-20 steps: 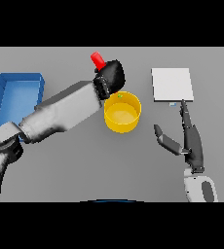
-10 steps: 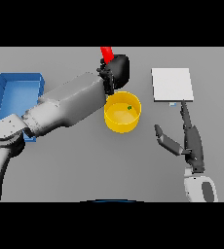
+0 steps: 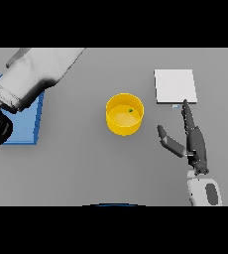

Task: Pick up the red beaker and tilt it to pour out 1 green nut into yellow bowl. Pick up the yellow bowl and place it on the metallic measuring scale.

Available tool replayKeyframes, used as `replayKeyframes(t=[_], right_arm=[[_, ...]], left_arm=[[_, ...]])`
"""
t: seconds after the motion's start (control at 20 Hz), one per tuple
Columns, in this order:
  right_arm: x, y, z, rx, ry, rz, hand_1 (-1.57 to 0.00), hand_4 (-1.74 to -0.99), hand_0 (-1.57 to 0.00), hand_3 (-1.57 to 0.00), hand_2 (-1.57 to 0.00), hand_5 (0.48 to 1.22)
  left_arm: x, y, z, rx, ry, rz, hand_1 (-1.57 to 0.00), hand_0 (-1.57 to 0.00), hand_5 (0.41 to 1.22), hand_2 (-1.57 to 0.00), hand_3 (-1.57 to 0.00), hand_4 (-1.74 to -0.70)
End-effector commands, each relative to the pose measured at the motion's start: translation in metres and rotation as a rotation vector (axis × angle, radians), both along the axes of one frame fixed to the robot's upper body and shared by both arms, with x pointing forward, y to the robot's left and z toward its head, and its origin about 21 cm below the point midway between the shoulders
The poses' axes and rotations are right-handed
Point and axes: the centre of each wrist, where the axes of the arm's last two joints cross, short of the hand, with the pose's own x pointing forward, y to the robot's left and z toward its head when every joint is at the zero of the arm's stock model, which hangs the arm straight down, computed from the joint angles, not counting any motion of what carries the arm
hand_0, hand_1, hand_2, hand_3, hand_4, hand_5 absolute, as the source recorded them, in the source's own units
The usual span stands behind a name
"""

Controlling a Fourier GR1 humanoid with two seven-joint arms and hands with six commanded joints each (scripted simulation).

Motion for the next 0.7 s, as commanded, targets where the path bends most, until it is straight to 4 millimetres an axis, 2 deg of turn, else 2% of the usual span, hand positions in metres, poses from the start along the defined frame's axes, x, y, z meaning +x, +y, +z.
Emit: replayKeyframes(t=[0.0,0.1,0.2,0.3,0.45,0.55,0.65], right_arm=[[-0.001,-0.002,-0.001,0.003,-0.007,0.006,0.0,-1.193,0.0,0.0,0.0,0.597],[0.002,-0.005,0.002,0.005,0.004,0.001,0.0,-1.199,0.0,0.0,0.0,0.594],[-0.001,-0.004,0.0,0.007,-0.005,0.016,0.0,-1.222,0.0,0.0,0.0,0.592],[0.001,-0.005,-0.001,0.002,-0.01,0.024,0.0,-1.222,0.0,0.0,0.0,0.59],[0.004,-0.009,-0.001,-0.012,-0.021,0.02,0.0,-1.222,0.0,0.0,0.0,0.586],[0.001,-0.006,-0.002,-0.025,-0.031,0.041,0.0,-1.223,0.0,0.0,0.0,0.591],[0.003,-0.009,-0.002,-0.026,-0.025,0.046,0.0,-1.217,0.0,0.0,0.0,0.599]], left_arm=[[0.005,0.011,0.009,-0.09,0.016,0.043,-1.57,-1.57,1.221,-1.53,-1.4,-1.72],[0.016,0.05,0.022,-0.332,0.034,0.176,-1.57,-1.57,1.221,-1.55,-1.38,-1.73],[0.023,0.085,0.027,-0.563,0.041,0.296,-1.57,-1.57,1.221,-1.56,-1.36,-1.73],[0.028,0.126,0.017,-0.775,0.061,0.348,-1.57,-1.57,1.221,-1.56,-1.38,-1.73],[0.027,0.174,0.003,-1.023,0.074,0.402,-1.57,-1.57,1.221,-1.57,-1.43,-1.74],[0.023,0.207,-0.016,-1.16,0.032,0.5,-1.57,-1.57,1.221,-1.57,-1.41,-1.74],[0.016,0.231,-0.036,-1.308,-0.018,0.56,-1.57,-1.57,1.221,-1.57,-1.43,-1.74]])
